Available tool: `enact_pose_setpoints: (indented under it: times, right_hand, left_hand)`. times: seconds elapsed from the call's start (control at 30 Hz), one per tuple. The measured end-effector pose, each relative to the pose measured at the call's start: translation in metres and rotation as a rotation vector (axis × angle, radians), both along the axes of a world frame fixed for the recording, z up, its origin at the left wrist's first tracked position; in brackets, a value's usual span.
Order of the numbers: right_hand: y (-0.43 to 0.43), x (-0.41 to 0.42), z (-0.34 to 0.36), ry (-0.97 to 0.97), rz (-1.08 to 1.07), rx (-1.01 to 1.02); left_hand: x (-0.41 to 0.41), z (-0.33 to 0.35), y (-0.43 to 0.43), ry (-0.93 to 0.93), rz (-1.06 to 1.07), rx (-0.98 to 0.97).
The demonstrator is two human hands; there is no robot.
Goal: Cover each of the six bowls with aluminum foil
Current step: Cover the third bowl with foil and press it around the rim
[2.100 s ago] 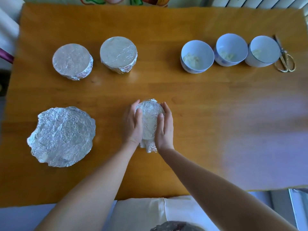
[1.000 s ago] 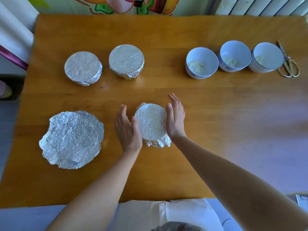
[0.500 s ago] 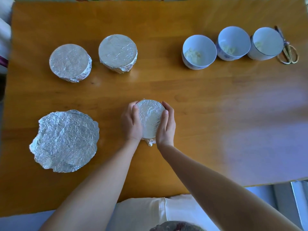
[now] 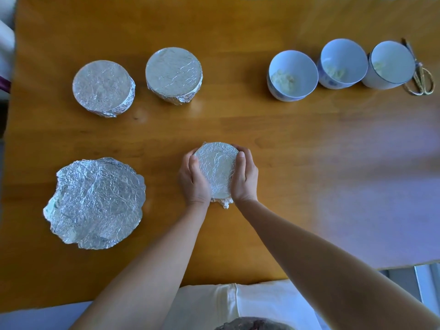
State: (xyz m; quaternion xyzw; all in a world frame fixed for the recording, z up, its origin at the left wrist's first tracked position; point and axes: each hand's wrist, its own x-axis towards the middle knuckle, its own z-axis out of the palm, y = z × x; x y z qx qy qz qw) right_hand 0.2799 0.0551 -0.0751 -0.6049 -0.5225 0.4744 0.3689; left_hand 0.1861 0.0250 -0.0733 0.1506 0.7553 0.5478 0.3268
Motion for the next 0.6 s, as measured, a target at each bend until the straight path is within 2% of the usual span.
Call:
enact_pose_setpoints:
  times: [0.23, 0.4, 0.5, 0.6]
  right_hand:
    - [0.011, 0.002, -0.005, -0.088, 0.137, 0.026]
    - [0.021, 0.006, 0.002, -0.192, 0.304, 0.083]
    - [0.02, 0.01, 0.01, -0.201, 0.25, 0.097]
    - [0.005, 0.01, 0.015, -0.148, 0.161, 0.116]
  left_hand:
    - [-0.011, -0.007, -0.01, 0.073, -0.115, -0.039]
    - [-0.024, 0.004, -0.026, 0.281, -0.156, -0.22]
    - [-0.031, 0.008, -0.026, 0.389, -0.177, -0.109]
    - [-0.028, 0.012, -0.012, 0.416, -0.374, 0.003]
